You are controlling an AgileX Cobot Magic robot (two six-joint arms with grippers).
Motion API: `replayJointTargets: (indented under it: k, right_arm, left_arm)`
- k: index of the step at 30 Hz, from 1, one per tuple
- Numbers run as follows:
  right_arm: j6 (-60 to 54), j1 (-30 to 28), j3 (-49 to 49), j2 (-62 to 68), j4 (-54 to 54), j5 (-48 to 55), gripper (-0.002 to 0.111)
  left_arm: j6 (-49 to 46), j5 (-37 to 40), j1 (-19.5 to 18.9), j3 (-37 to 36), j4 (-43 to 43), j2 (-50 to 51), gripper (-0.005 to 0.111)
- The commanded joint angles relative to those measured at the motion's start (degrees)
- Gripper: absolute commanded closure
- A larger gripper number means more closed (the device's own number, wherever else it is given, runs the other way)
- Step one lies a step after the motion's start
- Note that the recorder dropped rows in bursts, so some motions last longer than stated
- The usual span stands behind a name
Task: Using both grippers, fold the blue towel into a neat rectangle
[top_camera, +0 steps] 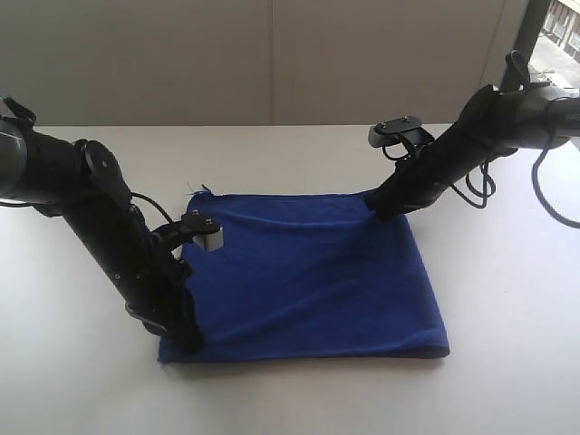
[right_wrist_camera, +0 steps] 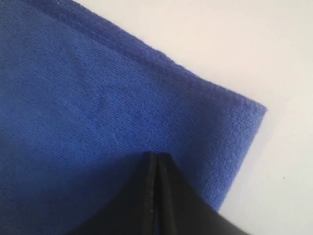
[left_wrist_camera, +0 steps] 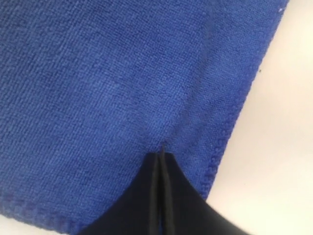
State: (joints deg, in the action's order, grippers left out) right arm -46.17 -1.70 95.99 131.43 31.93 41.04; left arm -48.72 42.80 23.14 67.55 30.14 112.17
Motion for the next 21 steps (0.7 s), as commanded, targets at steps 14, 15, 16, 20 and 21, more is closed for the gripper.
replayJointTargets:
  k: [14, 15, 16, 20, 21]
  right_arm:
    - [0.2, -0.7, 0.2, -3.5, -0.6, 0.7, 0.108]
    - [0.2, -0.7, 0.2, -4.5, -0.6, 1.0, 0.108]
    - [0.2, -0.7, 0.2, -5.5, -0.6, 1.5, 0.108]
    - [-3.1, -0.4, 0.2, -9.7, 0.3, 9.8, 0.108]
    - [-5.2, 0.2, 0.2, -10.5, 1.2, 13.2, 0.108]
  left_arm:
    - [-7.6, -2.6, 0.1, 0.8, 8.5, -7.5, 0.107]
    - [-7.6, -3.7, 0.1, 1.0, 8.6, -8.6, 0.107]
    - [-7.6, -4.9, 0.1, 1.3, 8.6, -10.4, 0.107]
    - [-5.8, -7.8, -0.6, 1.6, 7.6, -16.7, 0.107]
    - [-4.2, -8.5, -1.2, 1.6, 6.4, -18.7, 0.107]
